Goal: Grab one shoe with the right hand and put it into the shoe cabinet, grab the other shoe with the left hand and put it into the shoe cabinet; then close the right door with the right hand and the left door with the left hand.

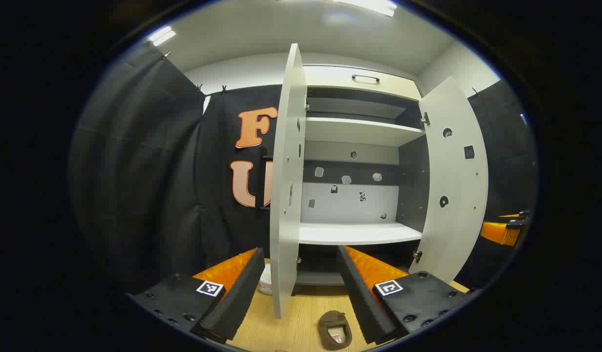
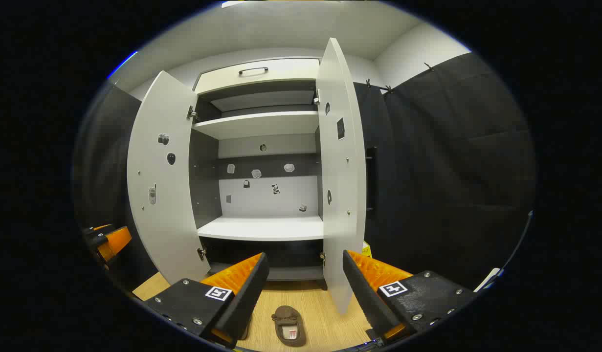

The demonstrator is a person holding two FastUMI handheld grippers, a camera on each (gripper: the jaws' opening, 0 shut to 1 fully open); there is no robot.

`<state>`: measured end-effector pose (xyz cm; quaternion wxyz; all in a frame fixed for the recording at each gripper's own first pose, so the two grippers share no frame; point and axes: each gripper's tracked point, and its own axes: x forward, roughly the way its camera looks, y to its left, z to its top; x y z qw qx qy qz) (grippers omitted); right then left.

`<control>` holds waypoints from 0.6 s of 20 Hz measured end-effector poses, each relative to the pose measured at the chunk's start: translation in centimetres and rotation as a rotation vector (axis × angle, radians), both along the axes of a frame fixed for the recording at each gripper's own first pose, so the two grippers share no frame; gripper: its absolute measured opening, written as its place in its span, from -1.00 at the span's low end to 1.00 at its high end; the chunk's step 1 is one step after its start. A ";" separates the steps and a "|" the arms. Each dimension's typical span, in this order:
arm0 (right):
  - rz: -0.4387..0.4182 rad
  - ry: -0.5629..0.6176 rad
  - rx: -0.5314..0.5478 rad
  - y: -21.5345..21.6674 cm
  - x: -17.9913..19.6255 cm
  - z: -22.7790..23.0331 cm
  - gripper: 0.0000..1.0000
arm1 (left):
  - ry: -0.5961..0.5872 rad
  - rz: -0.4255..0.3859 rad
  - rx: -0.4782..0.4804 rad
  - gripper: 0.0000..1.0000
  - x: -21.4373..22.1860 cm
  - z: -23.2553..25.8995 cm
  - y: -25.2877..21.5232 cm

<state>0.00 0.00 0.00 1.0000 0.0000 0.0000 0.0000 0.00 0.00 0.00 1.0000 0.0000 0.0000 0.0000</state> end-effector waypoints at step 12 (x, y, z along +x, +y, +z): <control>0.005 0.003 -0.015 0.4 -0.1 -0.4 0.87 | -0.003 0.001 0.016 0.94 -0.4 0.2 0.1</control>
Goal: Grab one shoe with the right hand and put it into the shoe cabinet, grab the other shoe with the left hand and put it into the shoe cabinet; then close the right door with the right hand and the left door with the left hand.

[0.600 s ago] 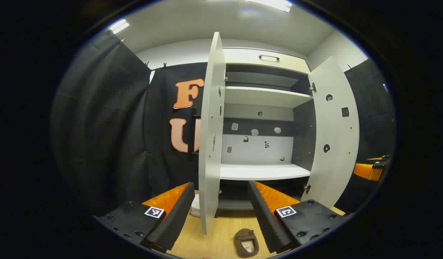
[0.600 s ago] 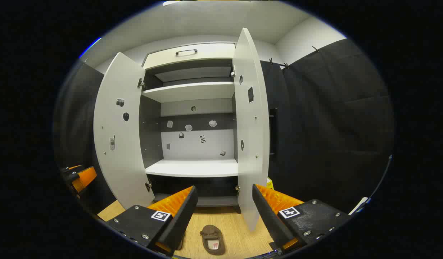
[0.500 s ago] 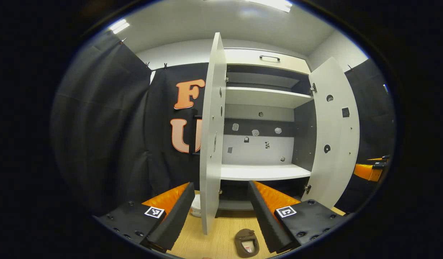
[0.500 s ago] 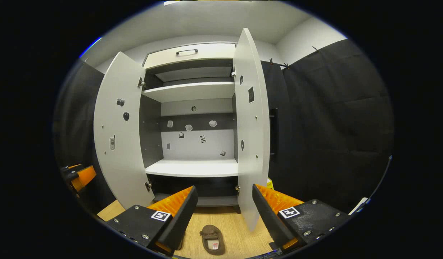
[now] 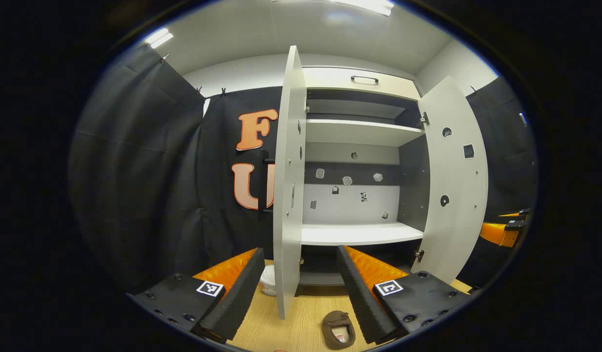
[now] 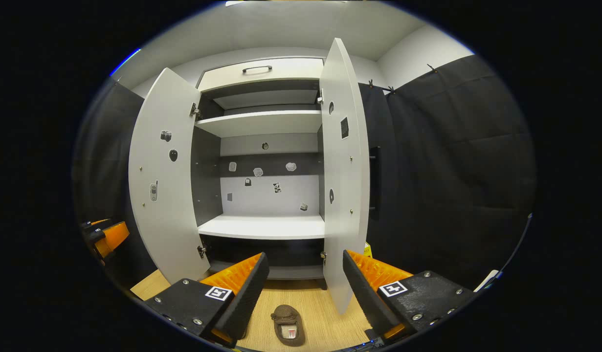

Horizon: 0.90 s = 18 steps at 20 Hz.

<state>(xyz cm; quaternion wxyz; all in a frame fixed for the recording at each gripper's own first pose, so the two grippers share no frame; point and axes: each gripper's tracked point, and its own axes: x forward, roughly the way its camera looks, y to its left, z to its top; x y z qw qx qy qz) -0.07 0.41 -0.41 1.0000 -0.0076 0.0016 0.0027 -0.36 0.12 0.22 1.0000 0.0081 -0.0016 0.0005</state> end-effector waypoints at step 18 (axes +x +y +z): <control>0.010 0.147 -0.060 0.5 2.7 -8.5 0.88 | 0.009 0.014 -0.008 0.89 0.2 -0.6 1.1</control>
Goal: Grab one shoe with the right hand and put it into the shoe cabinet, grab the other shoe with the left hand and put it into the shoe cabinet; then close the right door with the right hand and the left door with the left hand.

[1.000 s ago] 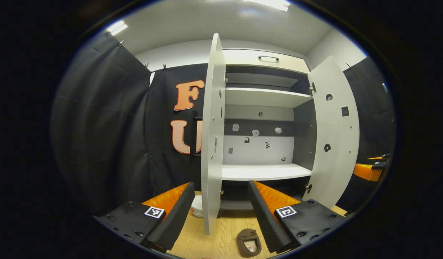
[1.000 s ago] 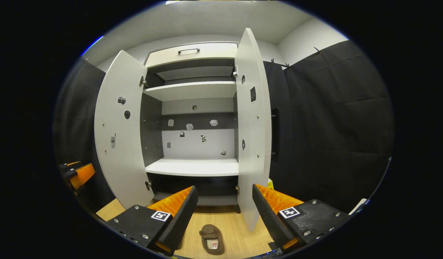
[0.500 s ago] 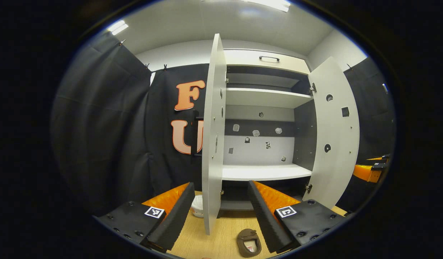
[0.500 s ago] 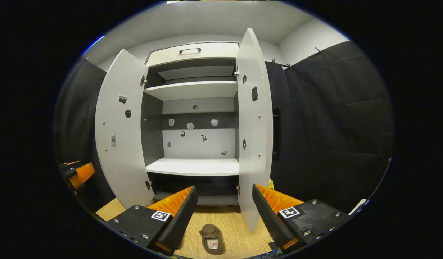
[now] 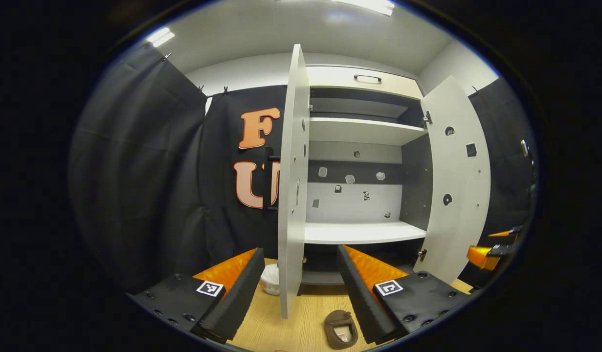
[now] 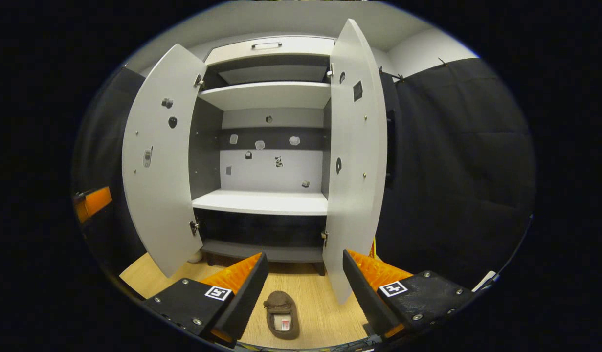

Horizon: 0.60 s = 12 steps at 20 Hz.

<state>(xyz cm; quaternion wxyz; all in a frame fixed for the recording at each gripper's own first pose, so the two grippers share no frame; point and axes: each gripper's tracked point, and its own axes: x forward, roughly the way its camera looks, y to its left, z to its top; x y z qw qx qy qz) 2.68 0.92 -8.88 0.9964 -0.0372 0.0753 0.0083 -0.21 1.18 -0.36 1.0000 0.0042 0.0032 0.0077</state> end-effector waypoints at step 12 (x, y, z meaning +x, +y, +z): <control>0.002 0.420 -0.012 0.5 4.2 -21.7 0.76 | 0.045 0.072 -0.012 0.94 0.8 -2.8 3.4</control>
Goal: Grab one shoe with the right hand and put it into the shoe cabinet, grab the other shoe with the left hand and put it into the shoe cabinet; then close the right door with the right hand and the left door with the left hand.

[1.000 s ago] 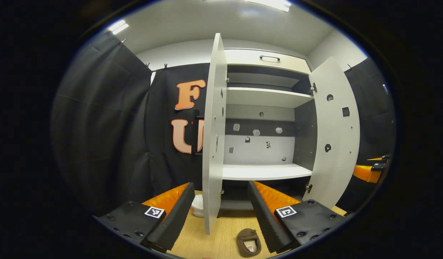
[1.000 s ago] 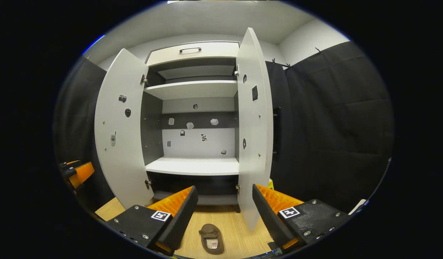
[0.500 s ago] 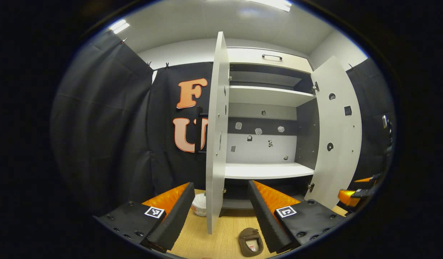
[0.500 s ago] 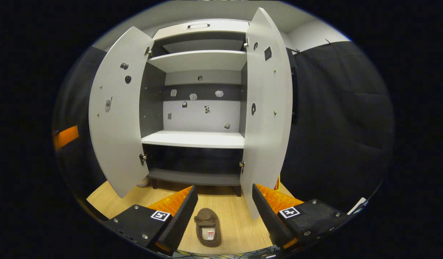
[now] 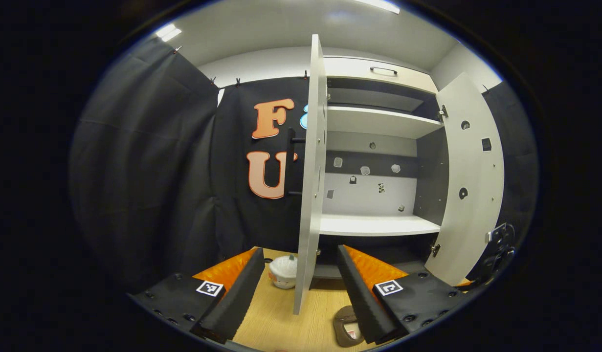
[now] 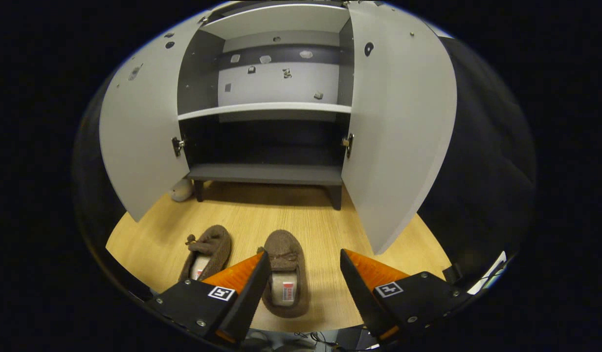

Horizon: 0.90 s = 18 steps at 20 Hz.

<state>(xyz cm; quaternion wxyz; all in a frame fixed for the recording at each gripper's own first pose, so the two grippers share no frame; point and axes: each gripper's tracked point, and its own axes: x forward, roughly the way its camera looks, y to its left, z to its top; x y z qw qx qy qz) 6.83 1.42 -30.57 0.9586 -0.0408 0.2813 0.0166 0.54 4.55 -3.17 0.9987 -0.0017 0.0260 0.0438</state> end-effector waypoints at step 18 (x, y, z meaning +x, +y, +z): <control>-0.090 0.269 0.013 -0.8 2.3 -9.9 -0.99 | 0.017 0.012 0.041 0.99 0.0 -1.3 0.8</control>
